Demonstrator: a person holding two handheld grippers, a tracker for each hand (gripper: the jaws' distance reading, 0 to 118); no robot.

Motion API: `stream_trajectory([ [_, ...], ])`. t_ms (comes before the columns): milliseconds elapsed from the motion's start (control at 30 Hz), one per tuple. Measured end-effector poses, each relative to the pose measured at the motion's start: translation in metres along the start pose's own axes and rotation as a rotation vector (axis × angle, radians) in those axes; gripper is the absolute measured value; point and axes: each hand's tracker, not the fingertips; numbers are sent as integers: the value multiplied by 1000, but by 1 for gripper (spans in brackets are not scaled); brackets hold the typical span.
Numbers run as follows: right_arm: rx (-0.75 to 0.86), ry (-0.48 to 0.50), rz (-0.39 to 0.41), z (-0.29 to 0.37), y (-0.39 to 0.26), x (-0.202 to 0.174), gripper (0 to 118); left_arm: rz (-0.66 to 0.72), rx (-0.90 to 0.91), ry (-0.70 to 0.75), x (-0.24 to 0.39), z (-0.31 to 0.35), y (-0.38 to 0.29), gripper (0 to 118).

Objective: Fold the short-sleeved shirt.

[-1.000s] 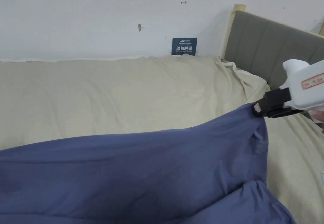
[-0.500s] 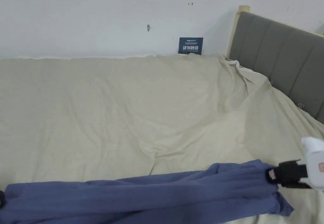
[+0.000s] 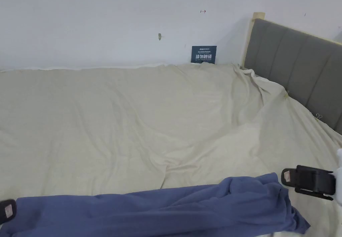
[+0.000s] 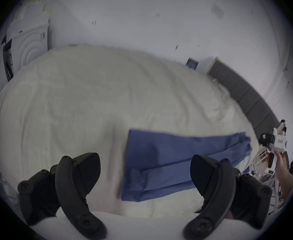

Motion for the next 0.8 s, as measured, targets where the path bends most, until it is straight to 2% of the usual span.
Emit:
stream_trajectory([
  [100, 121, 67, 30, 35, -1, -37, 117, -43, 168, -6, 29, 41, 7, 109],
  [167, 192, 43, 90, 52, -9, -68, 117, -35, 210, -26, 48, 63, 5, 108],
  [233, 313, 65, 152, 64, -25, -96, 110, -57, 342, -21, 66, 82, -10, 107],
  [267, 373, 77, 177, 70, -33, -108, 100, -61, 432, -28, 69, 90, -18, 106],
  [333, 437, 119, 217, 75, -46, -130, 55, -38, 497, -40, 76, 103, -30, 99],
  [367, 454, 126, 229, 74, -52, -140, 20, -32, 512, -39, 76, 107, -35, 86],
  [400, 456, 102, 242, 72, -56, -149, 0, -28, 534, -17, 78, 111, -40, 41],
  [433, 481, 71, 259, 72, -58, -156, 0, -36, 544, 40, 82, 114, -43, 0],
  [467, 475, 98, 267, 71, -59, -159, 0, -51, 544, 128, 84, 120, -45, 0],
  [533, 467, 153, 294, 67, -60, -164, 0, -65, 528, 76, 77, 126, -48, 0],
  [667, 435, 168, 289, 61, -58, -165, 0, -64, 491, 135, 62, 131, -43, 0],
  [733, 422, 169, 279, 58, -57, -164, 0, 107, 286, 48, 28, 115, -11, 0],
  [767, 409, 174, 271, 56, -57, -163, 0, 210, 178, -52, 9, 101, 1, 0],
  [800, 395, 181, 263, 53, -56, -162, 0, 336, 48, -213, -19, 78, 11, 0],
])
